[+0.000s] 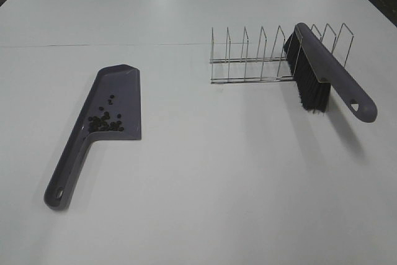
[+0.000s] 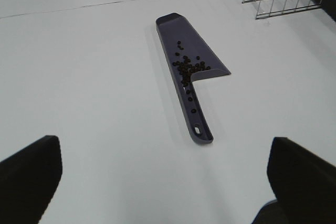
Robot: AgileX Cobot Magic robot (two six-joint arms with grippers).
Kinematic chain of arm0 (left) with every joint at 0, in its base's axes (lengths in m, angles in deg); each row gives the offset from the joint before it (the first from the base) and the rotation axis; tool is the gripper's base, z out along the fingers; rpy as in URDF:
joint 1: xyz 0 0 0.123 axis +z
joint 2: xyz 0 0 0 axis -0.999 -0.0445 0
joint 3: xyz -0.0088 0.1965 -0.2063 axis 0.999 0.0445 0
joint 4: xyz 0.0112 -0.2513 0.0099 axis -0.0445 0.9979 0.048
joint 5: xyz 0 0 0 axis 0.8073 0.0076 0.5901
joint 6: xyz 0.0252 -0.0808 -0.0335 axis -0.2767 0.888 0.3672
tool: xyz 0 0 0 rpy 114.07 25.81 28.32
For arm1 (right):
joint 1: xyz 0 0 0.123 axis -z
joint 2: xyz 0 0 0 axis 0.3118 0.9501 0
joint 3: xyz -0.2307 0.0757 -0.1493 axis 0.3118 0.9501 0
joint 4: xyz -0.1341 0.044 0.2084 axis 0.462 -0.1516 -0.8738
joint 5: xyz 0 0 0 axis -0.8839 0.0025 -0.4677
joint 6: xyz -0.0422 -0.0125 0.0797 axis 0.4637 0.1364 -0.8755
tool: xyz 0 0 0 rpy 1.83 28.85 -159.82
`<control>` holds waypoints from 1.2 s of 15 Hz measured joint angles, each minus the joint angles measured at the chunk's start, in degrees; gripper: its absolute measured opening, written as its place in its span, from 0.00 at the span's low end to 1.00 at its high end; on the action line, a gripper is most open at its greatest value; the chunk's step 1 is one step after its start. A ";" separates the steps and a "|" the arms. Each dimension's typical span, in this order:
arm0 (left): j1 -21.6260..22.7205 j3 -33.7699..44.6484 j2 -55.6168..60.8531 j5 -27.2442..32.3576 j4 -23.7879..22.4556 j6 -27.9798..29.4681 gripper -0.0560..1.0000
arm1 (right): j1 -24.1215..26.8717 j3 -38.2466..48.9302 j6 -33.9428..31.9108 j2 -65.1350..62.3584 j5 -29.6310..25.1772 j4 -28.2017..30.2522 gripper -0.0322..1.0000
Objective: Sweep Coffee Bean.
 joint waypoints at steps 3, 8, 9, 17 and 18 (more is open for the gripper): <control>0.00 0.06 1.03 -0.06 0.52 -0.86 0.99 | 0.00 0.00 0.00 0.00 0.00 0.00 0.85; 0.00 0.06 1.20 -0.06 0.63 -0.86 0.99 | 0.00 0.00 0.00 -0.11 0.00 0.00 0.85; 0.00 0.06 1.20 -0.06 0.63 -0.86 0.99 | 0.00 0.00 0.00 -0.11 0.00 0.00 0.85; 10.94 0.06 1.20 -0.06 0.63 -0.86 0.99 | 0.00 0.00 0.00 -0.11 0.00 0.00 0.83; 11.40 0.06 1.20 -0.06 0.63 -0.86 0.99 | 0.00 0.00 0.00 -0.11 0.00 0.00 0.83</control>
